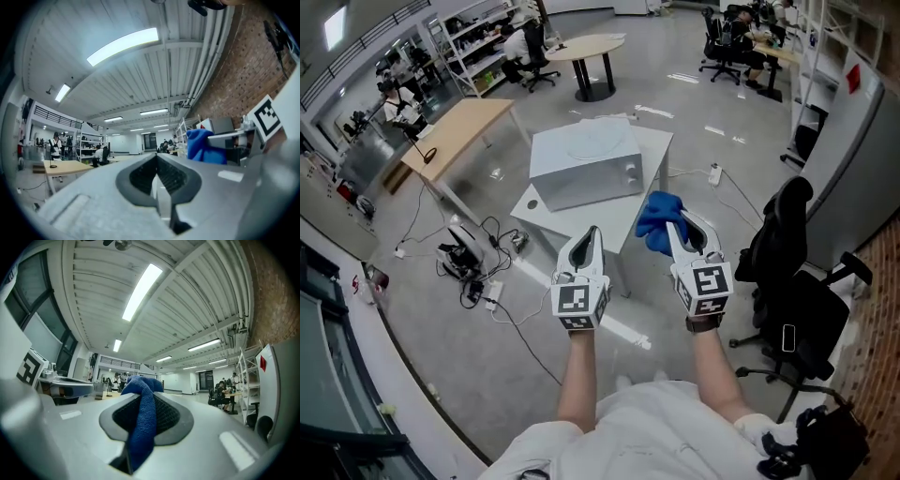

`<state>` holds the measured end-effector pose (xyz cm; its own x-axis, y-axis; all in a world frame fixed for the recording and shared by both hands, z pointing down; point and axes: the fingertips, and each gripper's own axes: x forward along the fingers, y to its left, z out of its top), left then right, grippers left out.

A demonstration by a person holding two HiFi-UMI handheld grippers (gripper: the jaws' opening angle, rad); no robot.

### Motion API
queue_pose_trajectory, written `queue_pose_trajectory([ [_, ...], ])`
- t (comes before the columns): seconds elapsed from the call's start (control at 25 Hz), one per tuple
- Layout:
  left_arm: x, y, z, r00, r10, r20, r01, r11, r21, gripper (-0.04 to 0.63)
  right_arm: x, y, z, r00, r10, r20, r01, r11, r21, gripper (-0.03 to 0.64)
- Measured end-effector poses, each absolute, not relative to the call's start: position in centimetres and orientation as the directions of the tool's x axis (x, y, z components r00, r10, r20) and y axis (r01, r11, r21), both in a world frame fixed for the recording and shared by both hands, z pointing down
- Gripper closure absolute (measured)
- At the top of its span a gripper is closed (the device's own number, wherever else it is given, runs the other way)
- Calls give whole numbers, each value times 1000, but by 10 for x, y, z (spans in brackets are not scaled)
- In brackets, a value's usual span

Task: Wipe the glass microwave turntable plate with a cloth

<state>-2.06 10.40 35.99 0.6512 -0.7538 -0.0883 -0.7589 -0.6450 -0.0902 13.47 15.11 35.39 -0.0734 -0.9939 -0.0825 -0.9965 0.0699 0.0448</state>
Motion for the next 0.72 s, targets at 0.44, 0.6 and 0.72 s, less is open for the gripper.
queue_pose_trajectory([
  [0.44,-106,125,354,603,-791,-108,-795,-606,-2,592,27,154,362,-203,-979,-35,-974,198,111,545],
  [0.6,-126,124,358,601,-790,-120,-795,-607,17,594,7,154,358,-216,-976,-33,-969,210,127,545],
  [0.72,-137,122,358,603,-789,-119,-793,-609,23,594,-7,153,356,-218,-975,-31,-968,213,135,545],
])
